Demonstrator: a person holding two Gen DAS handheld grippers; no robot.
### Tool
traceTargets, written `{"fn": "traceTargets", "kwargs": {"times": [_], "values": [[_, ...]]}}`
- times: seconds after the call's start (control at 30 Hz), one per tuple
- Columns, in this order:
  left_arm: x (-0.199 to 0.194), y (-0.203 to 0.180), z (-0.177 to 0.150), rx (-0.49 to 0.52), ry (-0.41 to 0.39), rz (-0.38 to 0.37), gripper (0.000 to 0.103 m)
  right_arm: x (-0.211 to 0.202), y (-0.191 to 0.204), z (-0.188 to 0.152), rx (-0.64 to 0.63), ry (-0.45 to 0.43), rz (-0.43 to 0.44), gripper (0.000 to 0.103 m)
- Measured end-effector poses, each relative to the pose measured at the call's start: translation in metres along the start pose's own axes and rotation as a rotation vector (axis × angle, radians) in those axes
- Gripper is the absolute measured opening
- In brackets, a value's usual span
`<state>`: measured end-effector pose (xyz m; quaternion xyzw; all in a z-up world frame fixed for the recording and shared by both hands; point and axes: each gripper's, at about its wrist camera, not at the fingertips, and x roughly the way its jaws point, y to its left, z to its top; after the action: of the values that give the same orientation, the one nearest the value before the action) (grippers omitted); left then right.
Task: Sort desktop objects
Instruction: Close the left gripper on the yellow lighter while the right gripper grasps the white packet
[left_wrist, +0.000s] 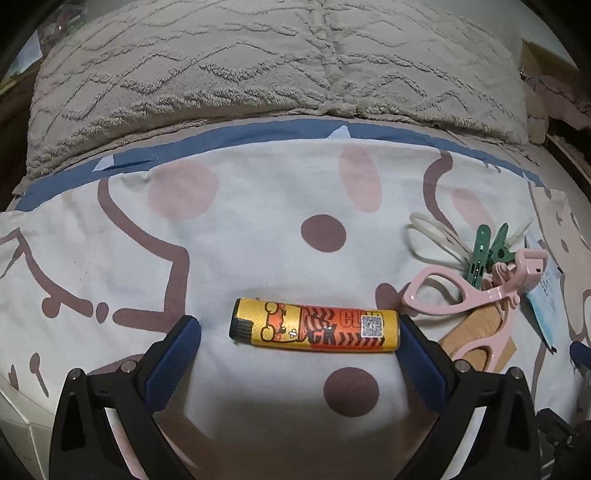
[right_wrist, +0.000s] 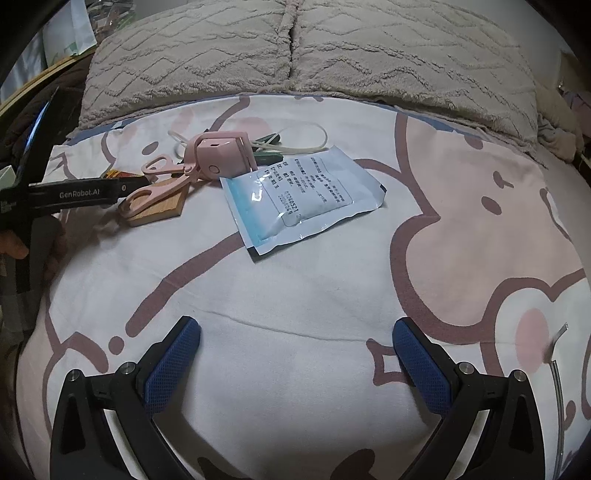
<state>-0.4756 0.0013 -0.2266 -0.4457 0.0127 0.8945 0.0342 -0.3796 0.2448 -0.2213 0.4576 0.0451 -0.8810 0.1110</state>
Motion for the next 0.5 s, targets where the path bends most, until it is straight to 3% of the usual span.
{"fn": "traceTargets", "kwargs": {"times": [0.27, 0.5], "values": [[-0.001, 0.005, -0.003, -0.026, -0.030, -0.030, 0.103, 0.006, -0.001, 0.021, -0.112, 0.060, 0.002, 0.103], [-0.002, 0.002, -0.006, -0.015, -0.048, -0.015, 0.103, 0.013, 0.009, 0.061, -0.373, 0.044, -0.017, 0.103]]}}
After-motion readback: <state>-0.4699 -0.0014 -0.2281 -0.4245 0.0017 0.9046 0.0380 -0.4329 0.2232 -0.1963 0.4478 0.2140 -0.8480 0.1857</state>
